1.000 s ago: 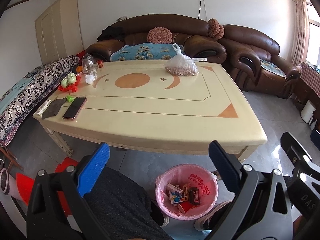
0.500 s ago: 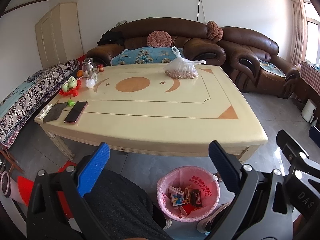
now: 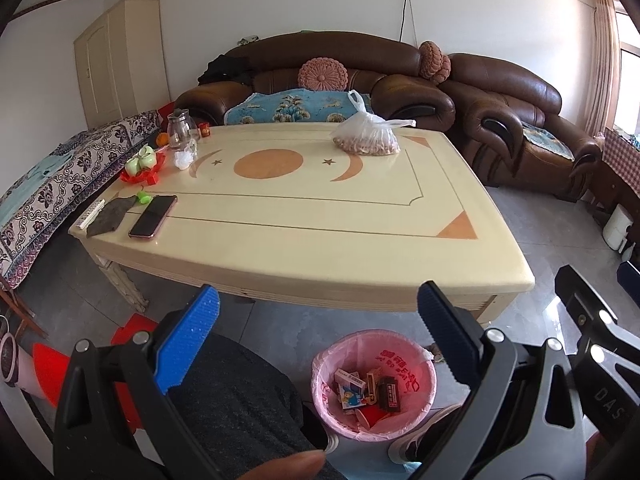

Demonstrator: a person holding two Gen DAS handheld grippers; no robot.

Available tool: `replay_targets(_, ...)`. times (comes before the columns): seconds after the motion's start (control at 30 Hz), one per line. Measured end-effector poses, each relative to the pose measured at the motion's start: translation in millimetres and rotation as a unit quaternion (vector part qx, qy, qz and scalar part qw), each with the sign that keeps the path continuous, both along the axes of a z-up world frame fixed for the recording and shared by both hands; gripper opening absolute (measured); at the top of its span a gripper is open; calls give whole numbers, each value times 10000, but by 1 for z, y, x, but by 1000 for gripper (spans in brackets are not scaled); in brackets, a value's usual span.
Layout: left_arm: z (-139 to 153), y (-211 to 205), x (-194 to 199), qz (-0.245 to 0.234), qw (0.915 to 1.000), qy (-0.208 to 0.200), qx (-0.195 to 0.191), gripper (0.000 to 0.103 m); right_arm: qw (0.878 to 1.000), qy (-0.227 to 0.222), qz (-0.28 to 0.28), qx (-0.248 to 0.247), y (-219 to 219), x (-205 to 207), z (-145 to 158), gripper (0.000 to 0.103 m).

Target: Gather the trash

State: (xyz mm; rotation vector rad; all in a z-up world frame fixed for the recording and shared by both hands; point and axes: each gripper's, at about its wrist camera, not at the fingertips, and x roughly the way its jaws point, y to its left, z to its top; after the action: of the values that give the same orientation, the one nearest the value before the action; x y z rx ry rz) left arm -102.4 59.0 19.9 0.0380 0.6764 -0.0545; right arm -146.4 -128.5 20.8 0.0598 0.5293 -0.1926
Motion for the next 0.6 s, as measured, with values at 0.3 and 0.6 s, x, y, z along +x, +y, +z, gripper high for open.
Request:
replay_targets(0.3,-6,-1,3,-90,9997,210,-31,97,9994,-260,178,169,0,-11,-5,96)
replay_targets(0.6,-9,-3,4,-134,9995,272,26,97,9993,-364,-102,56,2,-13,-7,96)
